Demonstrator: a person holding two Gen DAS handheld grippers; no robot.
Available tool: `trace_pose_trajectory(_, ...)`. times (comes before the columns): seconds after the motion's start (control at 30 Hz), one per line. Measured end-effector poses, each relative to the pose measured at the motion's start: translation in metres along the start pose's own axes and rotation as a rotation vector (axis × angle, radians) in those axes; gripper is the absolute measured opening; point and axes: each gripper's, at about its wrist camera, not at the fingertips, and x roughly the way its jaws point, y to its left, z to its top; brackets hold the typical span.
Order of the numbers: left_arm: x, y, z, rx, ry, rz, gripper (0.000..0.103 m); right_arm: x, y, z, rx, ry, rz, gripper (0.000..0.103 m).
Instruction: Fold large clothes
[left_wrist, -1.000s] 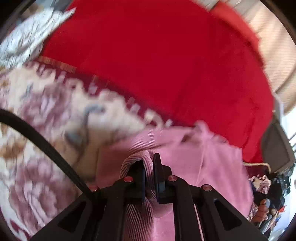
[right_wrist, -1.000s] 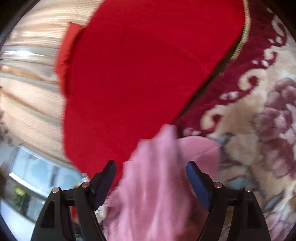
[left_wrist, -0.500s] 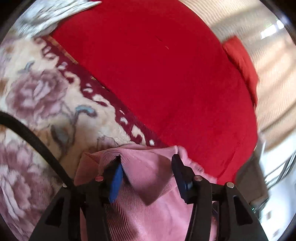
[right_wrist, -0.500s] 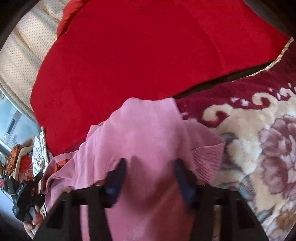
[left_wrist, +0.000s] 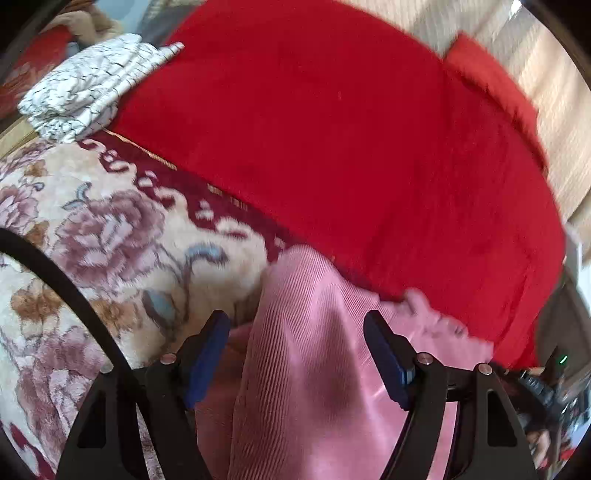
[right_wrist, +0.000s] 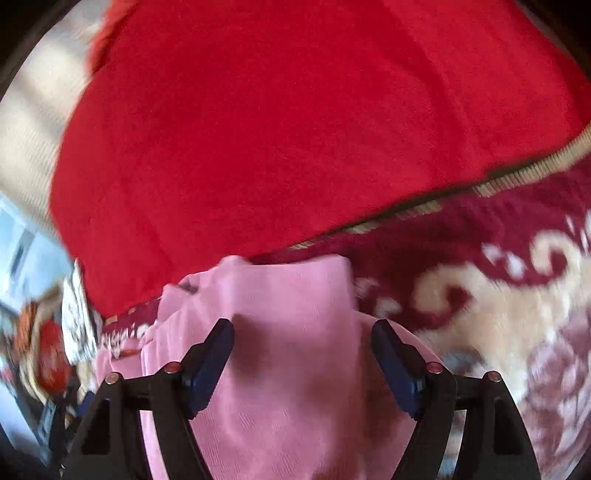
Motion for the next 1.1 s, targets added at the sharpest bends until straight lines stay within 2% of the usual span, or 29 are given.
trace_pose_trajectory(0.03, 0.005, -0.001, -0.001, 0.012, 0.015, 0.017, 0.076, 0.004, 0.012, -0.002, -0.067, 0.007, -0.026, 0.048)
trace_pose_trajectory(0.07, 0.009, -0.002, -0.003, 0.021, 0.028, 0.038, 0.076, 0.008, 0.022, -0.005, -0.131, 0.011, -0.089, 0.010)
trace_pose_trajectory(0.1, 0.012, -0.002, -0.004, 0.023, 0.033, 0.047, 0.076, 0.009, 0.034, -0.010, -0.202, -0.011, -0.188, 0.007)
trace_pose_trajectory(0.17, 0.010, 0.001, -0.003, 0.004, 0.027, 0.046, 0.076, -0.005, 0.041, -0.014, -0.241, -0.105, -0.224, 0.004)
trace_pose_trajectory(0.23, 0.003, 0.003, -0.002, -0.011, 0.003, 0.041, 0.076, -0.029, 0.049, -0.015, -0.244, -0.194, -0.227, 0.004)
trace_pose_trajectory(0.33, -0.004, 0.003, -0.003, -0.012, -0.018, 0.061, 0.076, -0.055, 0.047, -0.016, -0.232, -0.289, -0.300, 0.004)
trace_pose_trajectory(0.37, -0.007, 0.002, -0.003, -0.011, -0.020, 0.068, 0.076, -0.057, 0.041, -0.018, -0.209, -0.275, -0.306, 0.004)
trace_pose_trajectory(0.5, -0.011, 0.003, -0.008, -0.007, -0.008, 0.089, 0.076, -0.022, -0.002, -0.029, -0.076, -0.130, -0.304, 0.004)
trace_pose_trajectory(0.53, -0.015, 0.004, -0.009, -0.002, -0.012, 0.095, 0.076, -0.020, -0.012, -0.031, -0.027, -0.110, -0.302, 0.007)
trace_pose_trajectory(0.63, -0.026, 0.006, -0.011, 0.019, -0.037, 0.122, 0.076, -0.037, -0.022, -0.028, 0.086, -0.103, -0.251, 0.009)
trace_pose_trajectory(0.7, -0.033, 0.008, -0.012, 0.035, -0.055, 0.145, 0.076, -0.058, -0.017, -0.026, 0.101, -0.155, -0.210, 0.010)
trace_pose_trajectory(0.73, -0.038, 0.009, -0.014, 0.037, -0.063, 0.153, 0.076, -0.067, -0.008, -0.026, 0.098, -0.195, -0.209, 0.021)
trace_pose_trajectory(0.8, -0.046, 0.012, -0.017, 0.031, -0.069, 0.139, 0.076, -0.089, 0.004, -0.030, 0.087, -0.267, -0.192, 0.061)
trace_pose_trajectory(0.83, -0.051, 0.013, -0.020, 0.031, -0.067, 0.126, 0.076, -0.101, 0.013, -0.031, 0.079, -0.310, -0.154, 0.089)
trace_pose_trajectory(0.9, -0.059, 0.012, -0.025, 0.041, -0.064, 0.113, 0.076, -0.118, 0.036, -0.040, 0.023, -0.390, -0.091, 0.090)
trace_pose_trajectory(0.93, -0.064, 0.011, -0.029, 0.048, -0.063, 0.109, 0.076, -0.119, 0.054, -0.043, -0.046, -0.386, -0.093, 0.088)
trace_pose_trajectory(1.0, -0.073, 0.008, -0.035, 0.052, -0.065, 0.095, 0.076, -0.120, 0.081, -0.054, -0.134, -0.365, -0.081, 0.077)
trace_pose_trajectory(1.07, -0.084, 0.005, -0.042, 0.069, -0.075, 0.084, 0.076, -0.114, 0.108, -0.068, -0.190, -0.313, -0.032, 0.059)
trace_pose_trajectory(1.1, -0.089, 0.003, -0.047, 0.087, -0.080, 0.092, 0.077, -0.110, 0.115, -0.072, -0.204, -0.289, -0.020, 0.054)
